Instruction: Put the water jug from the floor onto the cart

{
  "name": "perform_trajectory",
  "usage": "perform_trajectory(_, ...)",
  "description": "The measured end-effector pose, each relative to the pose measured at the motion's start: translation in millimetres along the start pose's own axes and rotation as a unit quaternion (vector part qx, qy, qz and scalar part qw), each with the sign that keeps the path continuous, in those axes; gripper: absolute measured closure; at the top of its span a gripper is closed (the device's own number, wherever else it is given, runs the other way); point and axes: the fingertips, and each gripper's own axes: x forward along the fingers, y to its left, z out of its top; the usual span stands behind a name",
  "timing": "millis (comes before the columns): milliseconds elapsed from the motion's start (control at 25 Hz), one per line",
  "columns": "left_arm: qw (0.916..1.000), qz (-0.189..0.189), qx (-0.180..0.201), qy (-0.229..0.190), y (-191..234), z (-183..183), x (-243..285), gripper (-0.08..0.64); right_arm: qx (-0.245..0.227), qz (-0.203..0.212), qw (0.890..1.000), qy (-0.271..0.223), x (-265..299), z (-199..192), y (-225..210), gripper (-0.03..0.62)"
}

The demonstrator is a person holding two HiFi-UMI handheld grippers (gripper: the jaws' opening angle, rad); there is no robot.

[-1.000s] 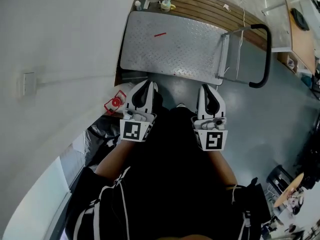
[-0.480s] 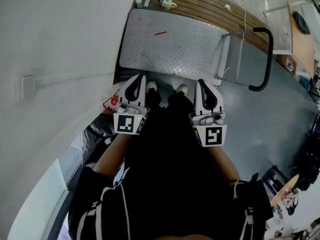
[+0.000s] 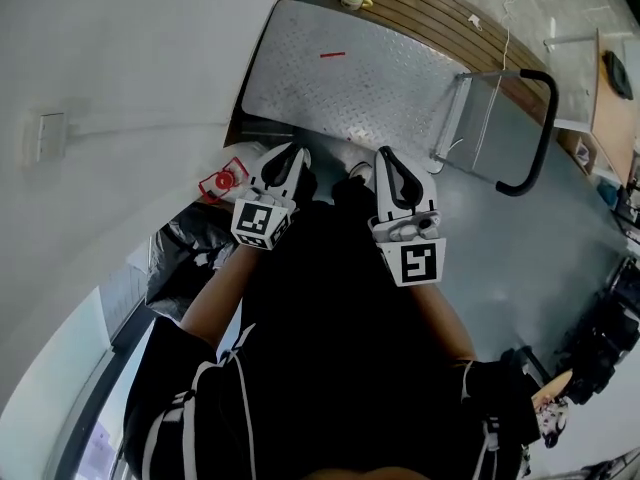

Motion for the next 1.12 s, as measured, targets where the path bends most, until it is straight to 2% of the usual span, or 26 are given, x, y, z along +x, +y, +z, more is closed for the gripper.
perform_trajectory(40, 0.9985, 0.0, -0.046, 0.03, 9.8, -21.4, 0.7, 0.519, -0.015, 0.013, 1.0, 0.003, 1.9, -0.1, 6.9, 0.572)
perform_trajectory(80, 0.9947, 0.0, -0.081, 0.064, 19.5, -44.1, 0.4, 0.445, -0.031, 0.026, 0.999, 0.006, 3.9, -0.3, 13.5, 0.572)
perform_trajectory(120, 0.9907, 0.002, -0.094, 0.097, 28.7, -66.8, -1.5, 0.381, -0.043, 0.037, 0.998, 0.009, 6.2, -0.2, 19.8, 0.572)
perform_trajectory(200, 0.9854, 0.007, -0.078, 0.151, 47.3, -109.3, -10.5, 0.374, -0.054, 0.053, 0.997, 0.012, 11.6, -0.2, 31.6, 0.572)
perform_trajectory(280, 0.9805, 0.022, -0.07, 0.182, 69.4, -144.3, -22.9, 0.374, -0.057, 0.063, 0.996, 0.015, 16.9, -1.4, 41.1, 0.572)
perform_trajectory(440, 0.9684, 0.072, -0.111, 0.212, 112.0, -189.9, -40.4, 0.374, -0.06, 0.071, 0.995, 0.035, 26.0, -11.4, 52.4, 0.572)
perform_trajectory(720, 0.9488, 0.13, -0.14, 0.251, 170.9, -239.7, -59.0, 0.374, -0.066, 0.075, 0.993, 0.061, 48.1, -26.0, 81.3, 0.572)
perform_trajectory(800, 0.94, 0.141, -0.152, 0.271, 181.3, -260.8, -68.5, 0.374, -0.064, 0.077, 0.993, 0.066, 49.2, -27.0, 86.4, 0.572)
perform_trajectory(1040, 0.9064, 0.191, -0.213, 0.311, 229.6, -313.1, -96.6, 0.374, -0.042, 0.069, 0.992, 0.097, 49.3, -46.9, 83.6, 0.572)
perform_trajectory(1120, 0.9036, 0.186, -0.21, 0.324, 233.6, -326.5, -93.3, 0.374, -0.048, 0.058, 0.991, 0.111, 48.0, -52.3, 75.0, 0.572)
